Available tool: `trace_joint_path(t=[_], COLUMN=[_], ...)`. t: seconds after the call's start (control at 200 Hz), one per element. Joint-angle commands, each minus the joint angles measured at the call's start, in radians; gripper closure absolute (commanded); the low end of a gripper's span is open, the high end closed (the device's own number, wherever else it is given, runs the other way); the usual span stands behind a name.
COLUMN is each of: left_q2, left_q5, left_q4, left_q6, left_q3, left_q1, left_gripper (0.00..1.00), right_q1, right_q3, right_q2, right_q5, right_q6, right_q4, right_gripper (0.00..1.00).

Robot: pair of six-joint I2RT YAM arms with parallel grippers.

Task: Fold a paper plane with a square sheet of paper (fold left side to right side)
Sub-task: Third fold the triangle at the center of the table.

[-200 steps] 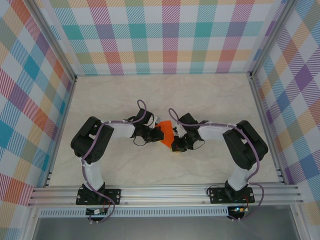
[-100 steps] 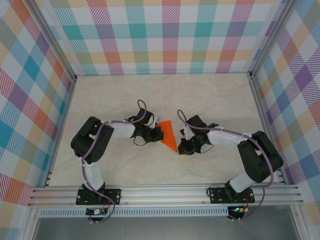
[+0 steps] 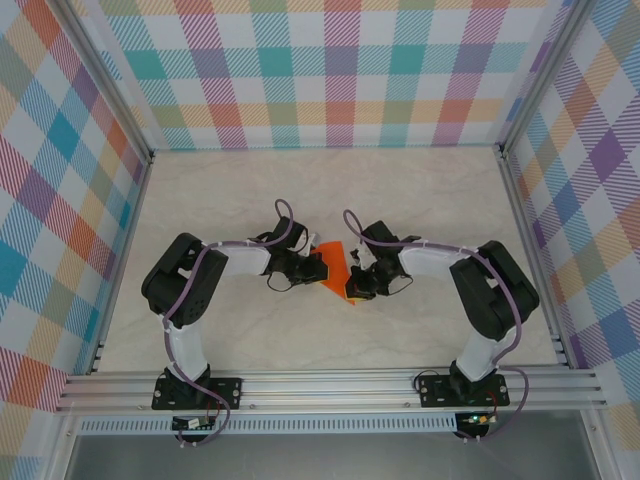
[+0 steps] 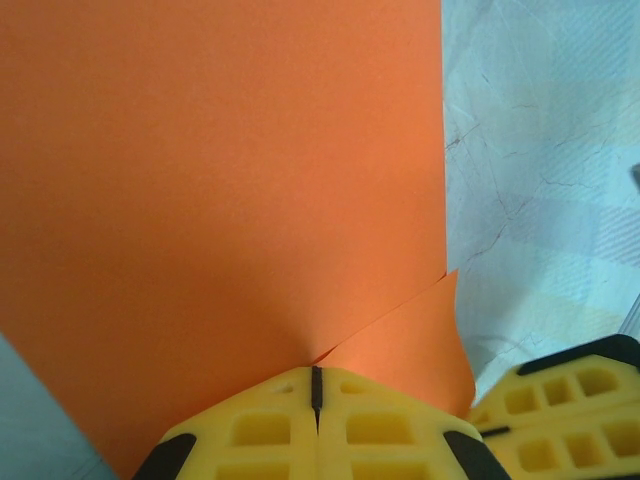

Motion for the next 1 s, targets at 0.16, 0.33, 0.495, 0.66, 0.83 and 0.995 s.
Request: trace_joint_path(t=[0.16,0.33,0.495,0.66,0.83,0.995], left_q2=[-0.041,-0.152,-0.202,-0.175,-0.118,-0.083], left_q5=[-0.106,-0.11,-0.098,-0.1,-0.084,-0.08], left_q4=[-0.094,-0.096,-0.108,-0.069,-0.033,-0.04], left_q6=[0.014,0.006,0.0,-0.028,-0.039,-0.033], left_q3=[-0.013,-0.053,-0.066,-0.068,-0.037,-0.01], left_q1=[-0.006,-0.025,-0.084,-0.138,-0.164,-0.177], left_gripper=[0.93,0.89,0.95,0.98,0.99,1.0], right_q1=[0.008,0.008,0.008,0.009,0.008,0.008], right_q3=[-0.021,-0.038,-0.041,-0.038,-0.037,-0.037], right_q2=[0.052,0.059,0.062,0.066,0.066,0.062], right_q5=[0.079,0.118,0.127,0.13,0.131,0.133], right_q6=[0.001,-0.008,-0.009,-0.01,-0.011,-0.011], right_q4=[-0.048,-0.071,-0.072,-0.071,-0.079,-0.081], right_gripper=[1.0,1.0,1.0,1.0,1.0,1.0])
